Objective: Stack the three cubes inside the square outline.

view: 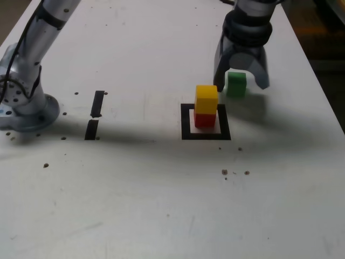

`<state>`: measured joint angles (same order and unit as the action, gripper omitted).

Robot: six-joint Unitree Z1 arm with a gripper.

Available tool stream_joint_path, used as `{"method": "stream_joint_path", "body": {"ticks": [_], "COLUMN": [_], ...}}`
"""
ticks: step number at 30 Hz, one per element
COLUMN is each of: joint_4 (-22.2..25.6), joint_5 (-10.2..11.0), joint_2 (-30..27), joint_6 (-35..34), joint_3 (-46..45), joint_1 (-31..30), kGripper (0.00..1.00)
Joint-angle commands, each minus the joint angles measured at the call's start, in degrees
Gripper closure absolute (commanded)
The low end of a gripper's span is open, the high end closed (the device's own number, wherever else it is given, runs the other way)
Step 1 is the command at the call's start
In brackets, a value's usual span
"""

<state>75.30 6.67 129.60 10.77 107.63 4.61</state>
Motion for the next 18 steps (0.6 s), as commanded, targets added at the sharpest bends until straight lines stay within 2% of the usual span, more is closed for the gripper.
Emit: {"method": "stream_joint_path", "body": {"ticks": [1,4,18], "joint_4": [-0.8,-1.9,-2.8], "joint_5": [-0.3,0.1,0.7], "joint_2": [0.5,0.7,-0.5], "joint_6": [-0.1,-0.3,-0.3], "joint_3": [-0.7,-1.5,-1.4], "joint_1": [0.5,0.8,1.0], "kGripper": [0.37,0.48,0.78]}}
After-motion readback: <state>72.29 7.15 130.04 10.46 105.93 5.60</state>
